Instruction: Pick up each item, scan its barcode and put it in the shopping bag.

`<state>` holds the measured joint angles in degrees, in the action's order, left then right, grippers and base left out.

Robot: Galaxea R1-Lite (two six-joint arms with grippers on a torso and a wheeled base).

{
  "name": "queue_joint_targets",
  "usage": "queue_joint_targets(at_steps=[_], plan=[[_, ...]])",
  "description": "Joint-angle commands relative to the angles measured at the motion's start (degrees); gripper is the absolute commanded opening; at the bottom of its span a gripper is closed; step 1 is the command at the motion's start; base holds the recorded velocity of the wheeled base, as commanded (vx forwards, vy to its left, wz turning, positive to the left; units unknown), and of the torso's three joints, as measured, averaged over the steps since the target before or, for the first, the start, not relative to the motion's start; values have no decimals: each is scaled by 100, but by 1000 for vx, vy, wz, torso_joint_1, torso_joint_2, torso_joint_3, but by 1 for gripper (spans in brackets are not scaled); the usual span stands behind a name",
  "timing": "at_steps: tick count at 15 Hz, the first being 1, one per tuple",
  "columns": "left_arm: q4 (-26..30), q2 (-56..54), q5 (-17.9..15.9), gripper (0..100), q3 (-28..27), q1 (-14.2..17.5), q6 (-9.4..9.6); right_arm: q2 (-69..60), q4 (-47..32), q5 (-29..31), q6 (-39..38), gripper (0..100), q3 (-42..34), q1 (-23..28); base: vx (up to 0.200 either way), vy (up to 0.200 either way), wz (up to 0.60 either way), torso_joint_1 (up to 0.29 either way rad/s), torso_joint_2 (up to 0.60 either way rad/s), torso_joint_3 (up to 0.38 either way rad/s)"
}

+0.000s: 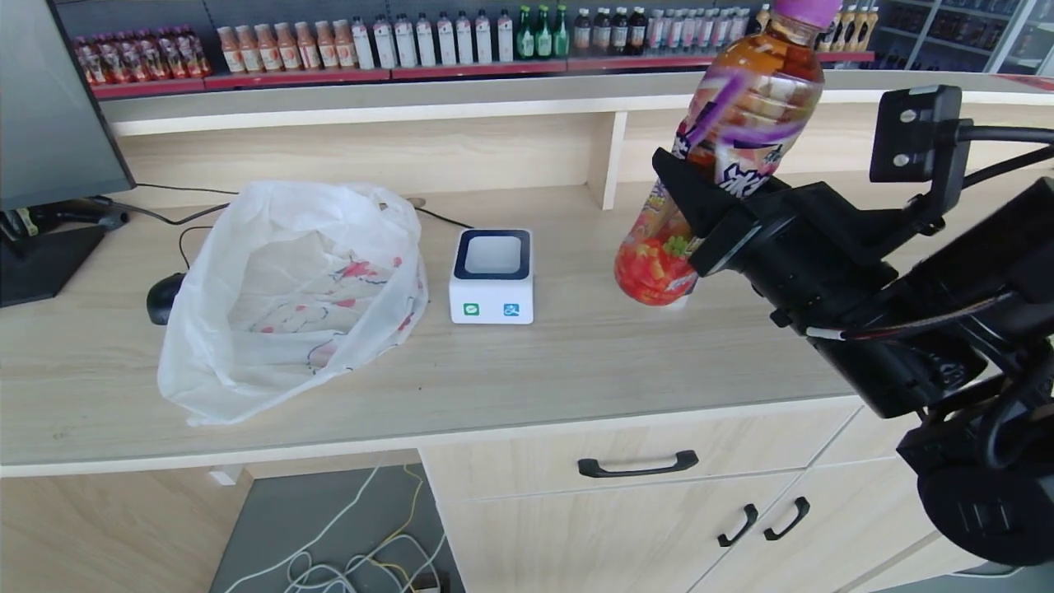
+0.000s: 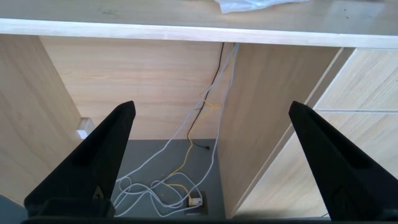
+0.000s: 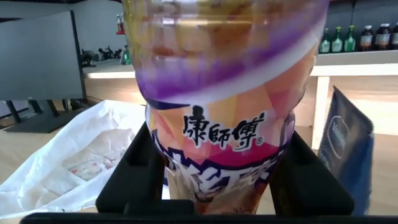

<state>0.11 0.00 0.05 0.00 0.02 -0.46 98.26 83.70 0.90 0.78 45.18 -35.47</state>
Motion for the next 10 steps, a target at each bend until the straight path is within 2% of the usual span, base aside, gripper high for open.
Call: queue_joint_targets(at_steps=[1, 5, 10], plan=[[-2, 0, 4, 100, 0, 6, -6, 27, 50, -2, 10, 0, 17, 5, 0, 200, 0, 17, -7, 2], [-2, 0, -5, 100, 0, 6, 2, 27, 76, -20, 54, 0, 35, 5, 0, 200, 0, -1, 1, 2], [-11, 0, -5, 100, 0, 6, 2, -96, 59, -11, 54, 0, 17, -3, 0, 0, 0, 0, 0, 0]])
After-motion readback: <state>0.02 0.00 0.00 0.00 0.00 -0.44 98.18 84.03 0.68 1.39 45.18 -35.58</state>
